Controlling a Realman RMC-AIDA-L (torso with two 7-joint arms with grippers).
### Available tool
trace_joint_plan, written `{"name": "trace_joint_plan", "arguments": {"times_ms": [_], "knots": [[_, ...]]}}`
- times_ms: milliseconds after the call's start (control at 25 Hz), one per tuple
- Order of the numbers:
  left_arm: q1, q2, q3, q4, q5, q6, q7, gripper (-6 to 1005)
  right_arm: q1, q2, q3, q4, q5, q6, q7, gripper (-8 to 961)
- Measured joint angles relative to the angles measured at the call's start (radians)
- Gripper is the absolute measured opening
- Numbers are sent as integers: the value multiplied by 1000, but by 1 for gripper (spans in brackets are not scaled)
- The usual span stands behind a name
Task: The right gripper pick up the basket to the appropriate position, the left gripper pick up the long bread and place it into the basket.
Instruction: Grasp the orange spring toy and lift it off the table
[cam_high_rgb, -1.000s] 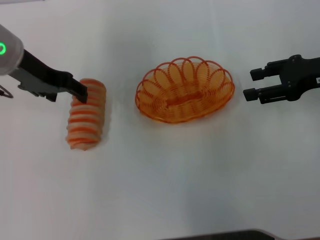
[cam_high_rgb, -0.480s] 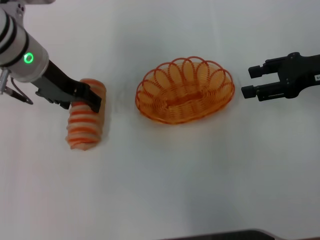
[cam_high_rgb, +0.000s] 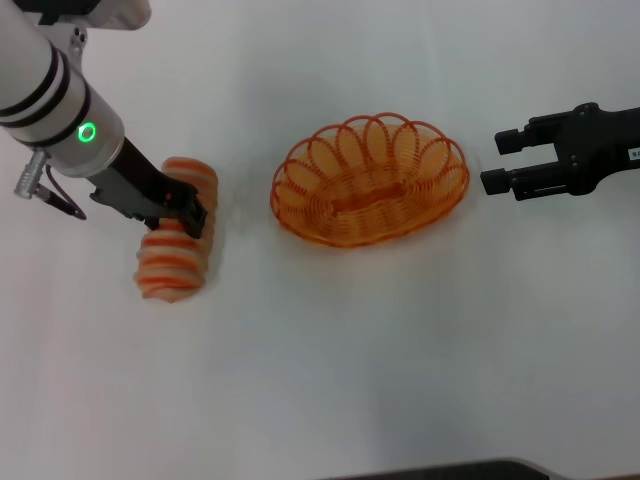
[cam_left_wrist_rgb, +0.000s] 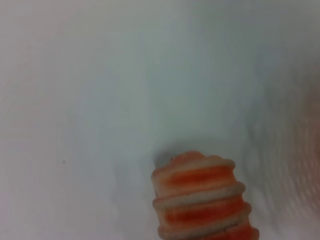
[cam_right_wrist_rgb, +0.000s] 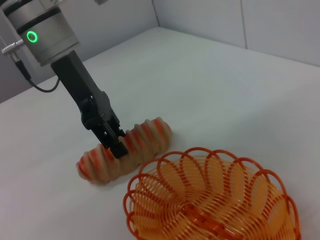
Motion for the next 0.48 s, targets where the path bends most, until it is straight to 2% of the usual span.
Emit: {"name": "trace_joint_plan", "arguments": {"times_ms": [80,480], "knots": [[0,2,3,0,-6,-4,5,467,-1,0,0,0,0,1,0,719],[18,11,-27,53,-10,19,79,396,-4,-1,13,0,0,3,-2,719]]}}
